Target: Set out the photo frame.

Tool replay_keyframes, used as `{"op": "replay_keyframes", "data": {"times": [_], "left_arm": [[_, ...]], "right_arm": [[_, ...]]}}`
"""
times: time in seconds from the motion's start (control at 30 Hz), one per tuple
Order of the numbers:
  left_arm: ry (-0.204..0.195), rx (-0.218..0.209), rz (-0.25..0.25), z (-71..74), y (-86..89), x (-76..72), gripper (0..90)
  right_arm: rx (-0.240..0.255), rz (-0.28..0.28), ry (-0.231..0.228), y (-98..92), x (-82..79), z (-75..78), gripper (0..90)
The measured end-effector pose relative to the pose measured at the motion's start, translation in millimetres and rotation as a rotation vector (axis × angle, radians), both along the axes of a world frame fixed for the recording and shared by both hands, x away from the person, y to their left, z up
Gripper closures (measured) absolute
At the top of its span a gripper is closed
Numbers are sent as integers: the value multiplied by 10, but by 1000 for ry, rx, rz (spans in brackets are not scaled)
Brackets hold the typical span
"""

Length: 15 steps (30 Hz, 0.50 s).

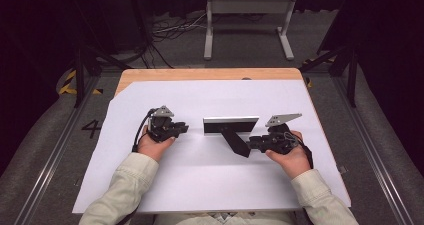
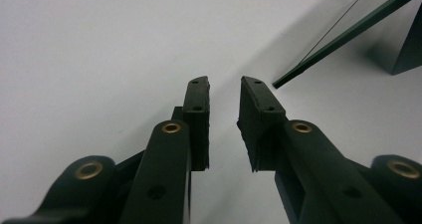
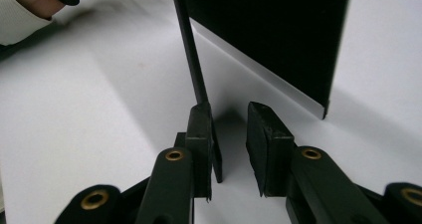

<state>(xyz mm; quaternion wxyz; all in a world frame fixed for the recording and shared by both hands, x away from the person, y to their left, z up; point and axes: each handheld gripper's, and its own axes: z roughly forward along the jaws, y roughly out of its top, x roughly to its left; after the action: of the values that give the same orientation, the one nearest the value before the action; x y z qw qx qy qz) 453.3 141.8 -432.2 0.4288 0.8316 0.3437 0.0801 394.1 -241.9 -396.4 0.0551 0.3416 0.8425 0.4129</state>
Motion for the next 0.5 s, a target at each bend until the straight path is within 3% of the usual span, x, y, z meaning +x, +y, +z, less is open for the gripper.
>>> {"op": "replay_keyframes", "data": {"times": [0.17,0.5], "left_arm": [[-26,9,4,2,-41,7,729],[-23,0,-3,-13,-117,29,770]], "right_arm": [[11,-8,-29,-90,-12,60,743],[-3,-21,-81,-288,-34,163,861]]}}
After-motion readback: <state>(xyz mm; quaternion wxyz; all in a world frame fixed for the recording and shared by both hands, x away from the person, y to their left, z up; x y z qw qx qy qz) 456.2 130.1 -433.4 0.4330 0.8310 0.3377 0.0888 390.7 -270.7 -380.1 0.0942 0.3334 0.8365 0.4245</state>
